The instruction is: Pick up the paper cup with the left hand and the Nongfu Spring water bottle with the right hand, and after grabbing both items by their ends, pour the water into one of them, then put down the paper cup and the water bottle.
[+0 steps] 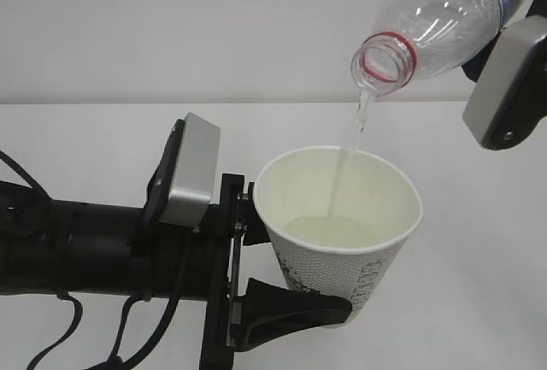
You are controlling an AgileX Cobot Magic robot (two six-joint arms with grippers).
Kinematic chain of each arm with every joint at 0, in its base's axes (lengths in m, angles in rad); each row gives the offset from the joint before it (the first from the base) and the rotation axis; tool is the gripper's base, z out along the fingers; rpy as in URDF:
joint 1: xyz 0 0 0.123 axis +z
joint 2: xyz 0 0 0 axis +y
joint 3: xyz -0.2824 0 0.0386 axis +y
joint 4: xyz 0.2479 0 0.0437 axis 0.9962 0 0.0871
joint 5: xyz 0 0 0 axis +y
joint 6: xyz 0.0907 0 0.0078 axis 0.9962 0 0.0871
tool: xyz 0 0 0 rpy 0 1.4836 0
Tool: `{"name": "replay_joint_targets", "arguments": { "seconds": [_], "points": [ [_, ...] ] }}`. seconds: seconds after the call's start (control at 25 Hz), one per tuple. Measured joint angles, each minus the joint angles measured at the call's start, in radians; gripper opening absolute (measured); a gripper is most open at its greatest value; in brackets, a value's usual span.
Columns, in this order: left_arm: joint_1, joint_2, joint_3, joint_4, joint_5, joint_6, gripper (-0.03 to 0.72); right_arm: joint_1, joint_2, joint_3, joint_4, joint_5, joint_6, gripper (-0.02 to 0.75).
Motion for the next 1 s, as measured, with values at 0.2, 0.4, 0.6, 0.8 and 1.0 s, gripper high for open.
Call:
{"name": "replay_joint_targets", "arguments": {
  "seconds": [0.2, 0.4, 0.6, 0.8, 1.0],
  "points": [
    [0.000, 0.000, 0.000, 0.000, 0.000, 0.000, 0.525, 0.000, 0.000, 0.000, 0.000, -0.001, -0.004, 0.485],
    [0.000, 0.000, 0.000, 0.000, 0.000, 0.000, 0.525, 0.000, 0.000, 0.000, 0.000, -0.002, -0.006, 0.485],
    [0.000, 0.000, 0.000, 0.000, 0.000, 0.000, 0.525, 0.000, 0.000, -0.002, 0.002, -0.004, -0.020, 0.485],
    [0.000, 0.000, 0.000, 0.000, 0.000, 0.000, 0.525, 0.000, 0.000, -0.002, 0.002, -0.004, -0.022, 0.485],
    [0.000, 0.000, 0.000, 0.000, 0.002, 0.000, 0.525, 0.000, 0.000, -0.002, 0.002, -0.007, -0.022, 0.485]
  ]
}}
